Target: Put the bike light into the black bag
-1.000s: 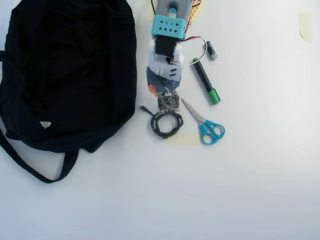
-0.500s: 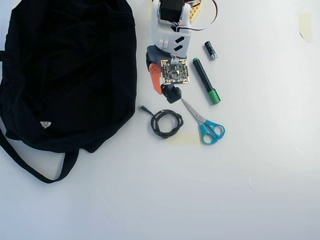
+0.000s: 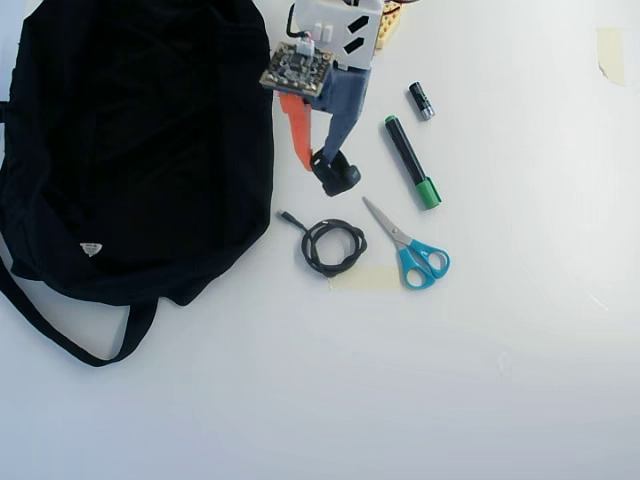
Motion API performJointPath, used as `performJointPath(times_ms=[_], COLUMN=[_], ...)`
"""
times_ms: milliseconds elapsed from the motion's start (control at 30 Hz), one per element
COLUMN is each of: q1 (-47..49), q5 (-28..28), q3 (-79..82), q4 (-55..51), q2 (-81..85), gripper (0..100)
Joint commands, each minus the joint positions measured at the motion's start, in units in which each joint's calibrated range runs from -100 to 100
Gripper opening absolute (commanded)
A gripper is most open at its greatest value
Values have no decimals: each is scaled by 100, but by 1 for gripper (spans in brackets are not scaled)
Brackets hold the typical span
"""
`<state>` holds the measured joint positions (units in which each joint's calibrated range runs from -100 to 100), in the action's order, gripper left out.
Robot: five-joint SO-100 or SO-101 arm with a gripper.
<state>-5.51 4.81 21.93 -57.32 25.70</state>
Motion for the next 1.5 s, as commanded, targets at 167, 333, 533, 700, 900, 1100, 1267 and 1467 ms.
performJointPath(times_ms=[167,333,533,700,900,1100,1267,1467], q1=[-466,-855,-1543,-2209,-3196,-3660,-4348,-4707], q5=[138,326,358,332,326,237,274,363], q3=[-289,-280,-253,-208,-73,-172,-522,-1313], q4=[-47,-47,4,39,194,1115,2028,1985], q2=[360,343,335,318,211,-918,-2362,-3864], gripper=[2,2,2,2,2,2,2,3])
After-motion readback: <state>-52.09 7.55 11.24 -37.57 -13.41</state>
